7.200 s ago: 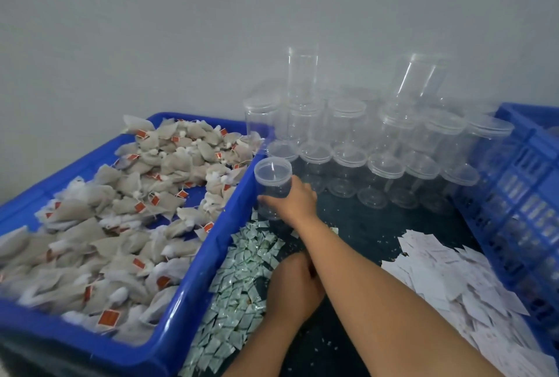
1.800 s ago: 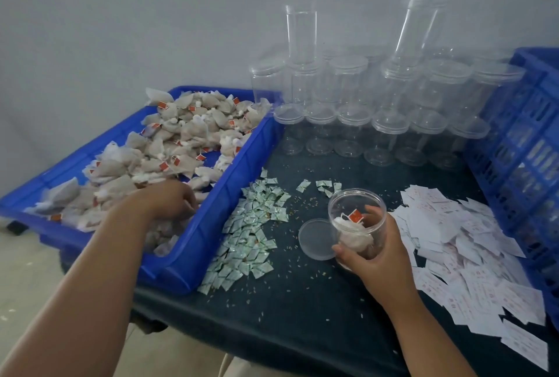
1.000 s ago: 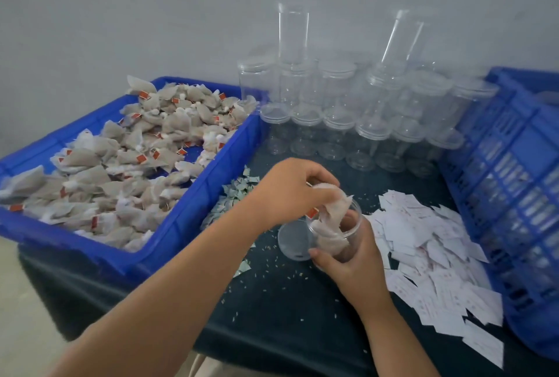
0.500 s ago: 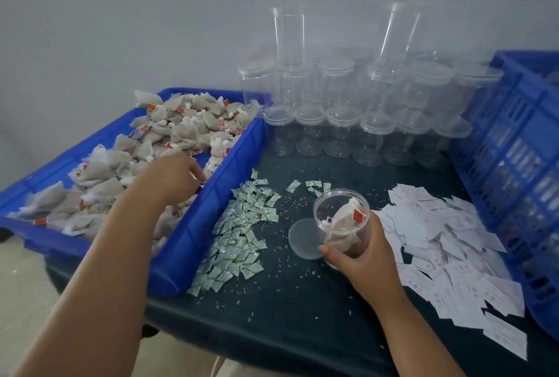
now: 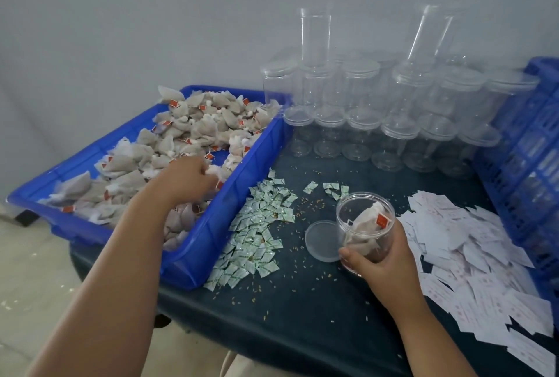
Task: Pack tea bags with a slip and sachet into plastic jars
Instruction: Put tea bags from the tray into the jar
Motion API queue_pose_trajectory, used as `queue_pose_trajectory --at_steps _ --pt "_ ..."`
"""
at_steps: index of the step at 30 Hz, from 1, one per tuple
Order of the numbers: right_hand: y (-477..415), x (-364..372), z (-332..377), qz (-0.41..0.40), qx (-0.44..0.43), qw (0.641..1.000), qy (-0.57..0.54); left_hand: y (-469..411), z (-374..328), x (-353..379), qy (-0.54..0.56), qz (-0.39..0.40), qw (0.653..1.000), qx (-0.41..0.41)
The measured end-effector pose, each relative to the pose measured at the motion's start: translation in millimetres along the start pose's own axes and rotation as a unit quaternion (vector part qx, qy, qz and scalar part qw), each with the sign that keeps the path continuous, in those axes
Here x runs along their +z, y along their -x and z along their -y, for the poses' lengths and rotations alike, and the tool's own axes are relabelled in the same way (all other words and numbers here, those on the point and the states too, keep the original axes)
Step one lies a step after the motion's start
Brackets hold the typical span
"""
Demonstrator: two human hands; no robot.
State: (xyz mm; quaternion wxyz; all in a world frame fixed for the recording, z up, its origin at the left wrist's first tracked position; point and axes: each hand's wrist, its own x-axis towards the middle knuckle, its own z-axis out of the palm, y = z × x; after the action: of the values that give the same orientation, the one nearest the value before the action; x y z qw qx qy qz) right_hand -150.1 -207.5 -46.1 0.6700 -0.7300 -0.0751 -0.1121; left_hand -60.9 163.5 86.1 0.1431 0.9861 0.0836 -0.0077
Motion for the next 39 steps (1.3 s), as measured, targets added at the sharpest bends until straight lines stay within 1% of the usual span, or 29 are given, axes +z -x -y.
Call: queue_pose_trajectory --at_steps 2,6,8,9,11,14,15,18,20,23,26,28,30,31,34,36,39 --pt "0.2 -0.5 -1.4 0.002 0.002 1.0 -0.001 2.6 -3.3 -6.9 0.069 -0.049 0.996 -0.011" --pt "0.0 -1.1 -1.4 -0.003 -0.001 1.0 0.003 7.6 -9.2 -15.9 0.143 -0.107 0.984 -0.014" --pt "-0.4 -1.0 -0.6 -0.005 0.0 1.0 0.0 6.6 -10.0 -18.9 0.14 -0.118 0.983 -0.006" --pt "-0.7 -0.9 -0.3 -0.004 0.001 1.0 -0.001 4.9 -9.7 -19.8 0.115 -0.104 0.988 -0.005" --pt "-1.0 -0.7 -0.1 -0.003 0.003 1.0 -0.003 1.9 -8.9 -19.7 0.052 -0.05 0.997 -0.025" --pt "-0.7 -0.9 0.8 -0.005 0.001 1.0 0.0 -1.1 -3.4 -11.4 -0.065 0.022 0.997 -0.046" --pt "-0.7 -1.0 0.8 -0.006 0.001 1.0 0.002 -1.9 -0.1 -8.5 -0.078 0.04 0.995 -0.046" --pt "-1.0 -1.3 -0.1 -0.015 0.003 1.0 0.008 -1.5 6.9 -9.0 -0.031 0.074 0.996 -0.044" --pt "-1.8 -1.7 -0.8 -0.016 0.006 1.0 0.012 2.6 6.4 -15.5 -0.007 0.05 0.998 -0.037" --pt "-2.3 -2.6 -3.2 -0.013 0.009 1.0 0.012 10.3 -1.9 -26.2 0.029 -0.047 0.998 -0.001" --pt "-2.1 -2.9 -4.3 -0.016 0.015 1.0 0.009 24.4 -21.2 -40.1 0.136 -0.13 0.982 0.036" --pt "-1.9 -2.8 -4.9 -0.017 0.018 1.0 0.009 35.8 -43.2 -47.3 0.215 -0.15 0.963 0.058" --pt "-2.0 -2.2 -4.7 -0.017 0.02 1.0 0.008 44.4 -68.7 -47.3 0.268 -0.135 0.949 0.092" --pt "-1.9 -1.9 -4.5 -0.017 0.022 1.0 0.007 48.2 -82.1 -44.7 0.295 -0.115 0.942 0.111" --pt "-1.3 -1.3 -2.4 -0.019 0.025 1.0 0.003 59.8 -121.7 -26.4 0.375 -0.027 0.912 0.161" --pt "-0.8 -1.4 -1.2 -0.017 0.024 1.0 0.004 65.3 -148.3 -7.3 0.372 0.01 0.907 0.196" --pt "-1.0 -1.2 -2.4 -0.014 0.025 1.0 0.001 70.2 -181.8 19.5 0.339 0.027 0.913 0.225"
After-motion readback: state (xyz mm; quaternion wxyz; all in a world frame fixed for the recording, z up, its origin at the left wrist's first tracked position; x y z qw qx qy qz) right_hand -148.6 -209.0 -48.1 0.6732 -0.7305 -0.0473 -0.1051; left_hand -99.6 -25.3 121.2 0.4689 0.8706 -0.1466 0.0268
